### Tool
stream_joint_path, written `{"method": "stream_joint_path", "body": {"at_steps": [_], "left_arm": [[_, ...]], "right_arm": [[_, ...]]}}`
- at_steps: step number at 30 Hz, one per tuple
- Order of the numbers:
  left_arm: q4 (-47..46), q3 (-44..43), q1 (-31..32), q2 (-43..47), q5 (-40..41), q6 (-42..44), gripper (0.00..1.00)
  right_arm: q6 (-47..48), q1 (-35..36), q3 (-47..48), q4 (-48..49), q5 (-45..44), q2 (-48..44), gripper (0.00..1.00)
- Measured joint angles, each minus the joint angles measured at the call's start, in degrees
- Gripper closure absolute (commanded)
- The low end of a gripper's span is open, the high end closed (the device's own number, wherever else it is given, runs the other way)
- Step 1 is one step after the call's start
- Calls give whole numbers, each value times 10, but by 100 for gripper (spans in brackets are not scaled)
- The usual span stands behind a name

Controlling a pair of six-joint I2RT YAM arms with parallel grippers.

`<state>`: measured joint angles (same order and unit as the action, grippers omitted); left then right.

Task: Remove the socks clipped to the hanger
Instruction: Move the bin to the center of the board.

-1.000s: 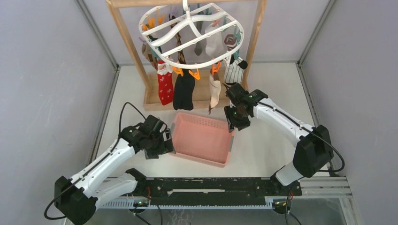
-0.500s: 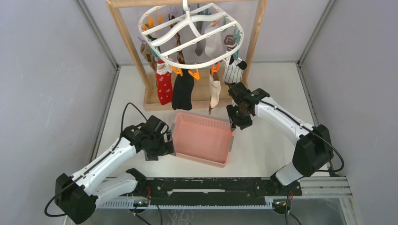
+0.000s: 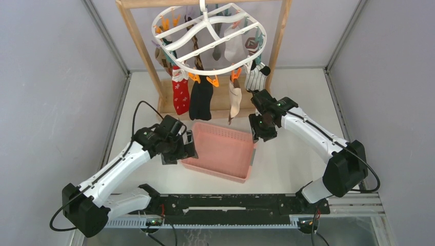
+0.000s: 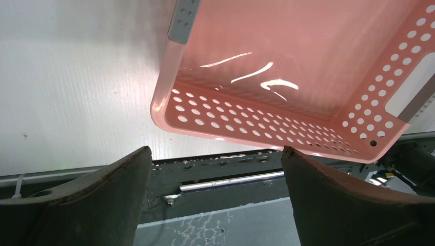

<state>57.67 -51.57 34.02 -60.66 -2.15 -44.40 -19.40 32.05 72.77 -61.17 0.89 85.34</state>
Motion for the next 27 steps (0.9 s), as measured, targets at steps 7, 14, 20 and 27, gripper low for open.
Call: {"method": "stream_joint_path", "body": {"at_steps": [7,14,20,27], "left_arm": [[-2,1,-9,-11,3,6,0],[-19,0,-15,-59,6,23,0],[-38,14,-31,-72,7,23,18],[-48,62,-39,-54,3,15,41]], "right_arm": [[-4,1,0,0,0,-2,46],[-5,2,0,0,-2,-4,46],[-9,2,0,-5,-3,-12,45],[-16,2,0,-15,0,-17,45]]}}
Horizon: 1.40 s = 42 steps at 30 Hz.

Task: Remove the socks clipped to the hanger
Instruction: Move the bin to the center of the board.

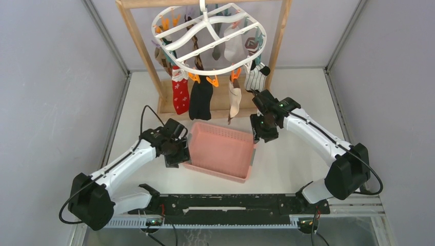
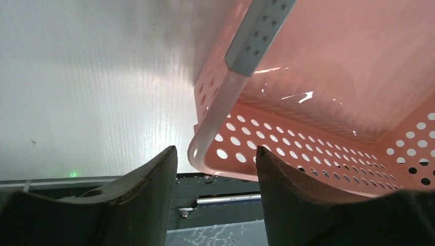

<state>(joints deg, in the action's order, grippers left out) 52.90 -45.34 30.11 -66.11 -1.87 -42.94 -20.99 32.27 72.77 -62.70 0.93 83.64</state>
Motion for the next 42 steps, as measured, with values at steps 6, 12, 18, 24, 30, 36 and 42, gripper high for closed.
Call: {"method": "stream_joint_path", "body": {"at_steps": [6,12,18,24,30,36,42], "left_arm": [[2,27,0,43,-4,-15,44],[11,44,0,95,-16,-37,45],[17,56,0,111,-24,-51,45],[17,61,0,111,-29,-56,45],[17,61,0,110,-29,-57,46],[20,59,7,90,-29,-51,46],[28,58,12,76,-29,-46,46]], "right_arm": [[-2,0,-2,0,10,3,44],[-2,-7,-9,0,16,19,43],[-2,-11,-15,2,23,32,43],[-1,-11,-15,14,29,58,43],[4,-18,-12,28,34,93,43],[14,-29,32,32,37,139,43],[19,-38,85,37,39,169,43]]}}
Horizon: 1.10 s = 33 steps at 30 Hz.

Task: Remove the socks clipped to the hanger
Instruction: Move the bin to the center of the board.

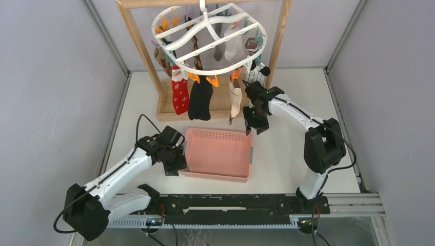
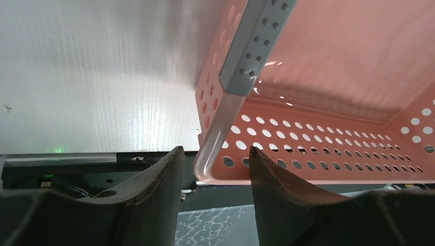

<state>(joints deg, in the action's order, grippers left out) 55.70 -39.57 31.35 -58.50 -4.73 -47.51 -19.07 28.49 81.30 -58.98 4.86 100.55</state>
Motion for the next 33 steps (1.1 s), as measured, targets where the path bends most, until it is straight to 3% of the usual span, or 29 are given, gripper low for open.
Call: {"method": "stream_joint_path", "body": {"at_steps": [9,22,33], "left_arm": [[9,-16,3,-13,0,15,43],[13,-16,4,-14,1,27,43],[12,-16,4,-19,1,32,43]], "right_arm": [[3,-3,21,5,2,7,43],[-10,-1,-50,-2,-2,-138,45],[-34,25,-92,4,-3,-141,47]]}}
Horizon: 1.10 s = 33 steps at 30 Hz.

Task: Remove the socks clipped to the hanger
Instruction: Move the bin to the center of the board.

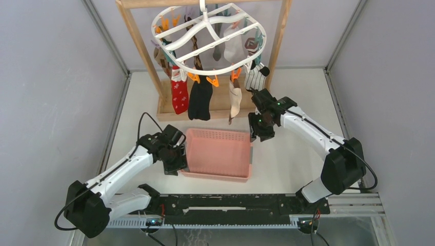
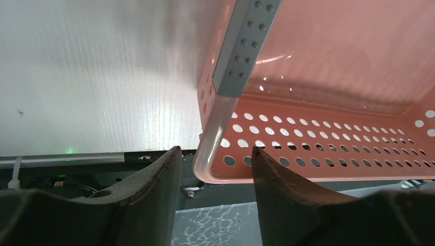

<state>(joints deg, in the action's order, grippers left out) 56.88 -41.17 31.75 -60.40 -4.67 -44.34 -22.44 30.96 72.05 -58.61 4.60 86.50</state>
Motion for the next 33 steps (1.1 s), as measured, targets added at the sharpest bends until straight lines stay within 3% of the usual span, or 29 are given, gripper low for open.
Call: {"method": "stream_joint_path", "body": {"at_steps": [11,16,24,33], "left_arm": [[-2,0,0,-7,0,4,43],[-2,0,0,-9,0,4,43],[-4,-9,0,-16,0,4,43],[-4,-9,5,-20,-1,3,44]], "right_arm": [[-13,35,0,33,6,45,48],[-13,41,0,39,5,64,59],[-7,16,0,53,4,81,66],[12,-8,40,58,3,106,65]]}}
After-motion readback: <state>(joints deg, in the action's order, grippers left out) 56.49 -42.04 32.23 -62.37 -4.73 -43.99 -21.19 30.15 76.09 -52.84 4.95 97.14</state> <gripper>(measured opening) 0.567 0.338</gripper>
